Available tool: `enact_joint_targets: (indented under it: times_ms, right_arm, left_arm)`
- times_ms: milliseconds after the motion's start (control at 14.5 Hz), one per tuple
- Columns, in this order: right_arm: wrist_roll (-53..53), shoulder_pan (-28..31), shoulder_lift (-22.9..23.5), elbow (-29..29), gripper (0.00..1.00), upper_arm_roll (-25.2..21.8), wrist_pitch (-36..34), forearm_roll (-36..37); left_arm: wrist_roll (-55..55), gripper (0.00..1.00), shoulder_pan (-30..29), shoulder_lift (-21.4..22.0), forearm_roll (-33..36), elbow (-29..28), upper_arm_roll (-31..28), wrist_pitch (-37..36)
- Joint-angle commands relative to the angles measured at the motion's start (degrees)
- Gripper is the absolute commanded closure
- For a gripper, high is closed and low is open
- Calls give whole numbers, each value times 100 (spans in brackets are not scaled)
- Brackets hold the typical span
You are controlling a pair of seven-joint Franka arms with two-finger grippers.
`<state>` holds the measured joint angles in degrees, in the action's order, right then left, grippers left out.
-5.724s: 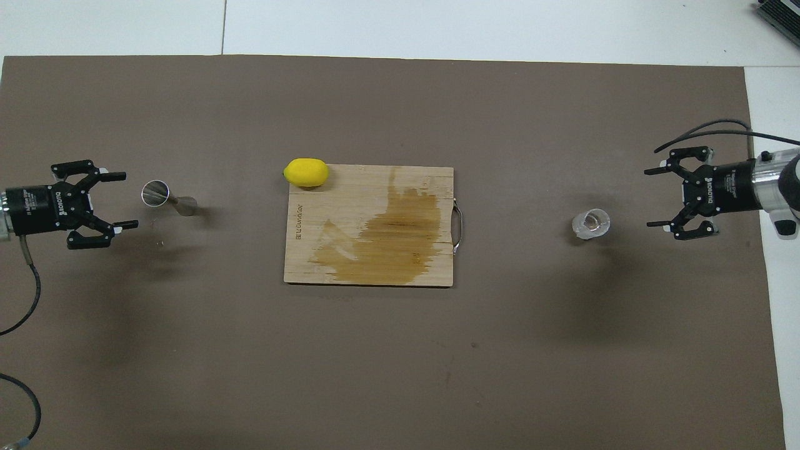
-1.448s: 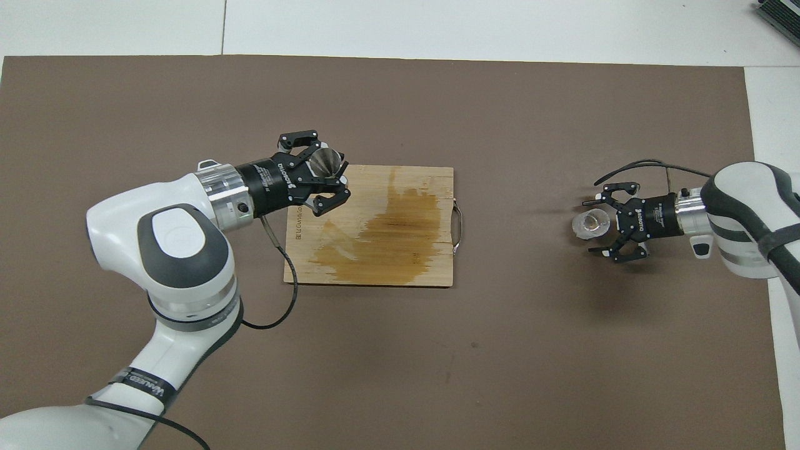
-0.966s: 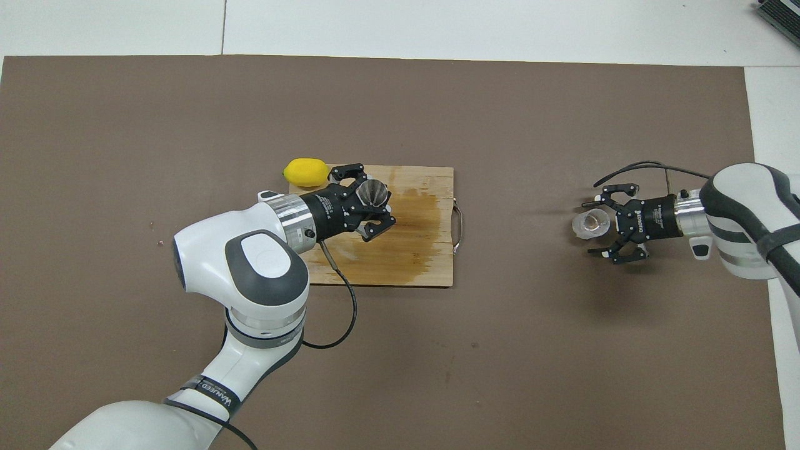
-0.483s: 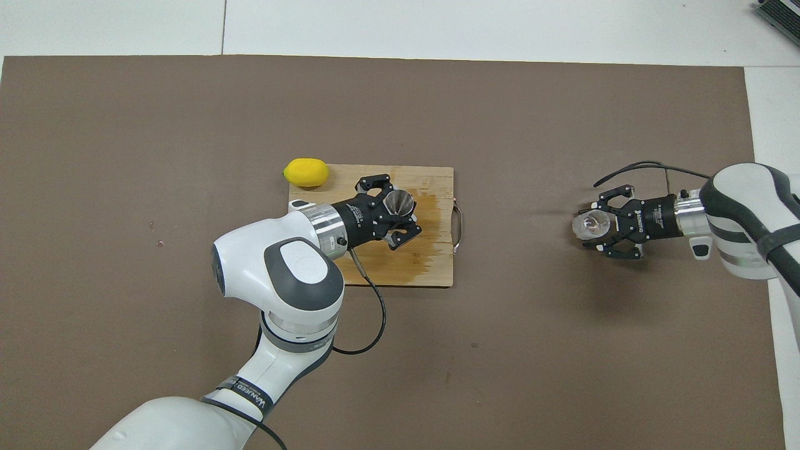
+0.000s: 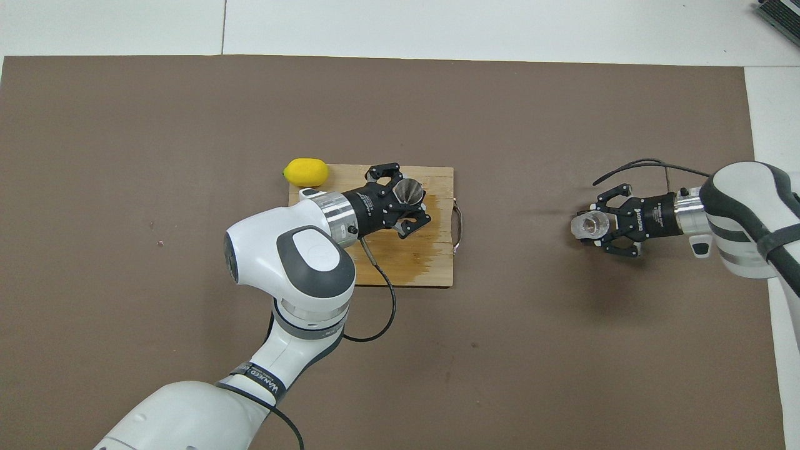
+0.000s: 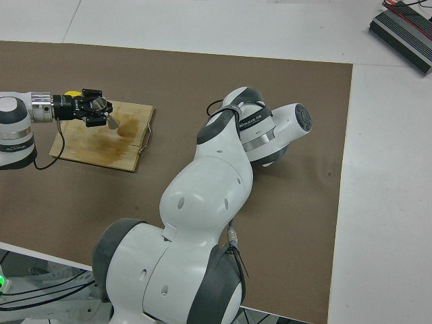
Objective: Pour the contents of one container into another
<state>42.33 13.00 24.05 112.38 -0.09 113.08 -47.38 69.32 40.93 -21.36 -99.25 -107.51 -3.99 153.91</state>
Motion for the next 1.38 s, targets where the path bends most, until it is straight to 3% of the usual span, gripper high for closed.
enact_joint_targets:
  times_ms: [0, 690, 759, 1034, 1310]
  right_arm:
    - [-94, -95, -173, 56, 76, 0, 91, -157]
    - [846, -350, -349, -199, 78, 0, 109, -96]
    - [899, -359, -357, -225, 78, 0, 109, -96]
    - [1145, -420, -401, -339, 78, 0, 109, -26]
    - [1514, -614, -489, -410, 78, -9, 293, 176]
  left_arm:
    - [-24, 100, 108, -122, -112, 90, -67, 86]
    - [-50, 100, 108, -193, -112, -68, -67, 95]
    - [-50, 97, 108, -193, -121, -77, -67, 95]
    - [-33, 0, 108, -166, -130, -156, -67, 95]
    - [-24, 0, 99, -158, -112, -165, -67, 95]
